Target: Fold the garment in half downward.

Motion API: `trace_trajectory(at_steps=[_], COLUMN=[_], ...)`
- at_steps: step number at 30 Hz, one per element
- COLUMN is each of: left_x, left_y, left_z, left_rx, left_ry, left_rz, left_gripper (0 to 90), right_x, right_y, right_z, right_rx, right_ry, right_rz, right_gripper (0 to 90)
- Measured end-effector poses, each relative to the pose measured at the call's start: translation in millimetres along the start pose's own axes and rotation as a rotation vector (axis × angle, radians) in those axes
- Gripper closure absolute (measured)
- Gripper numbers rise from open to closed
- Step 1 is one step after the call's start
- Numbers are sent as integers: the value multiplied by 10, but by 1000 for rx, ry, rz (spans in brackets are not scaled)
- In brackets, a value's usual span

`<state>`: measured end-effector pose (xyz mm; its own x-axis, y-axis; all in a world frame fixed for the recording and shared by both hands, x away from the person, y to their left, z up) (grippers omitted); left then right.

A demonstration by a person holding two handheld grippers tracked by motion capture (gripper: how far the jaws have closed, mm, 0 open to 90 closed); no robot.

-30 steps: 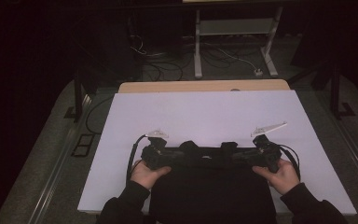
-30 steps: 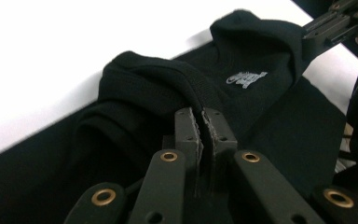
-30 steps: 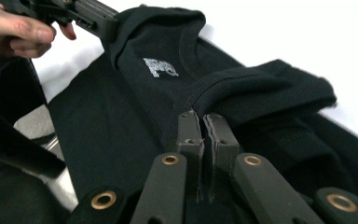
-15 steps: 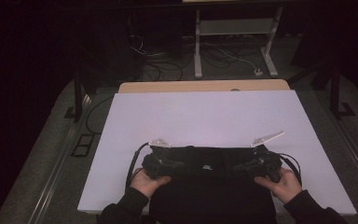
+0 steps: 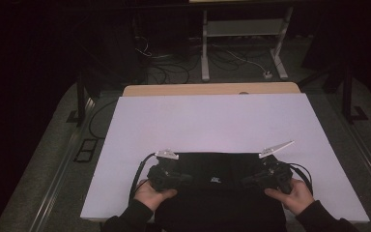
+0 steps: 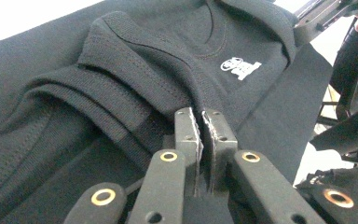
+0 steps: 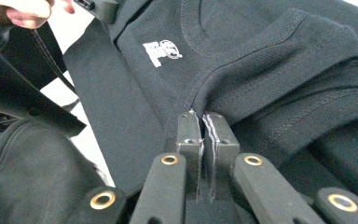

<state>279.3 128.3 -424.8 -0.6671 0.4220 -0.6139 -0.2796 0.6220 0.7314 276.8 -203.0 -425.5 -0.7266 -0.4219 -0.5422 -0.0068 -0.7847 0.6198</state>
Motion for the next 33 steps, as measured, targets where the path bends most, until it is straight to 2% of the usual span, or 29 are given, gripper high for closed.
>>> trace_trajectory(at_steps=[12,16,21,26,33], left_x=[89,126,166,201,235], left_y=[0,-2,-35,-30,-26], left_z=[-68,-99,-163,-182,-205], left_rx=[11,16,19,24,23], left_ry=[4,1,20,-3,-4], left_rz=[25,48,58,87,106], left_gripper=[844,844,842,842,836], right_x=[103,134,167,197,237], right_y=[-14,-14,-11,-20,-29], right_z=[94,104,114,126,147], right_rx=[-20,-22,-26,-25,-28], right_ry=[5,8,-2,-1,-3], right_rz=[22,27,37,53,74], right_gripper=[841,840,840,840,829])
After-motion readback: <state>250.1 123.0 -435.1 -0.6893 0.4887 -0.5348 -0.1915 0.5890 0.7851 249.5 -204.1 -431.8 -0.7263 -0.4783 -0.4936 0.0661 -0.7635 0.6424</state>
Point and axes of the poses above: each handheld gripper's, and its own axes: y roughly backward along the jaws, x roughly out of its underside, z roughly to its left, the point moved 1 cm from there along -y, roughly forward along the jaws, and after that the axes turned 8 degrees about -x, right-handed, at the moved point
